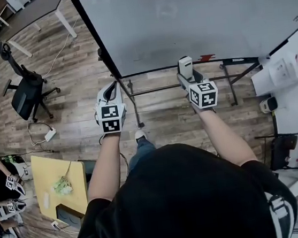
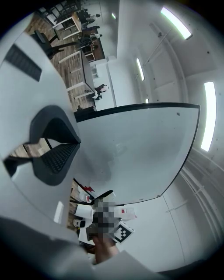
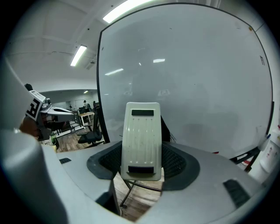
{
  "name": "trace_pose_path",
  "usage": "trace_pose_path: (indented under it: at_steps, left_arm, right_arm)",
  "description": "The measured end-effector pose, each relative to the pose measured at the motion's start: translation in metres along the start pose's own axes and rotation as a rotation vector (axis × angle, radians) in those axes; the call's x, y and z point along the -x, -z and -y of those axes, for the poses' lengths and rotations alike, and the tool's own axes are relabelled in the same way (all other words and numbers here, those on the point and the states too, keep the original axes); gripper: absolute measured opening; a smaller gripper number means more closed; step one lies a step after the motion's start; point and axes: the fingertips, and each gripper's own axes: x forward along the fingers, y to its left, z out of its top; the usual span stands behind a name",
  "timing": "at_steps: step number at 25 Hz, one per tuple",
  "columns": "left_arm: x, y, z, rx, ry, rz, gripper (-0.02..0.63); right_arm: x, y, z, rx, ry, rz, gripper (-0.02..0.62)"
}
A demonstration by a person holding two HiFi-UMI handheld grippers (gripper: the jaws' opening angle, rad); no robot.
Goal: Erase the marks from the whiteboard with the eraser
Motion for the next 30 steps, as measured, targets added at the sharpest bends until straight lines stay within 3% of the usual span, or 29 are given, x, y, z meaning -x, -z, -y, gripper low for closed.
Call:
trace_pose_path:
  at_steps: [10, 30]
  left_arm:
    - [-0.008, 0.012, -0.015, 0.0, 0.01, 0.005, 0.014]
    - [-0.052, 0.043, -0.042, -0.002, 0.067, -0.056, 0.014]
  right_arm:
    - [-0.039, 0.012, -0.007, 0.007, -0.001, 0.075, 0.252]
    - [-0.128, 0.035, -0.023, 0.029, 0.0, 0.056, 0.252]
